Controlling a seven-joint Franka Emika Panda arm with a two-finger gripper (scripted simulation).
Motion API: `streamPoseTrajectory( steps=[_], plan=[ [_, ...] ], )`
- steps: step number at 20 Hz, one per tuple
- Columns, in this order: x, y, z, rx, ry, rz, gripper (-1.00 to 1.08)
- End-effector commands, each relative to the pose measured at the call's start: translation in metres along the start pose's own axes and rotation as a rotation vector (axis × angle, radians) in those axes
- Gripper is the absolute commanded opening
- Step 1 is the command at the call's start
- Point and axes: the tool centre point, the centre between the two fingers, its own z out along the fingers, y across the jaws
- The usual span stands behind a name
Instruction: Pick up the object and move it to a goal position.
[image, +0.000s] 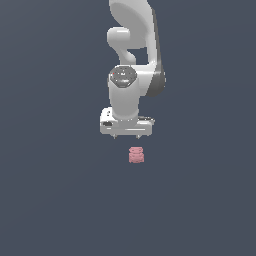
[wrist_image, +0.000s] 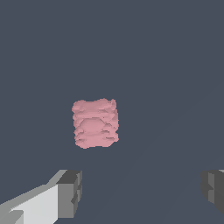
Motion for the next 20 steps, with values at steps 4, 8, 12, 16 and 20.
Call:
streamPoseTrajectory(
  steps=[4, 8, 12, 16, 20],
  plan=[
    [-0.001, 0.002, 0.001, -0.001, -0.004, -0.004, 1.00],
    [-0.004, 0.008, 0.003, -0.007, -0.018, -0.021, 1.00],
    [-0.006, 0.011, 0.005, -0.010, -0.027, -0.032, 1.00],
    [-0.006, 0.011, 0.005, -0.010, -0.026, -0.030, 1.00],
    [-0.003, 0.007, 0.008, -0.011, -0.022, -0.033, 1.00]
  ],
)
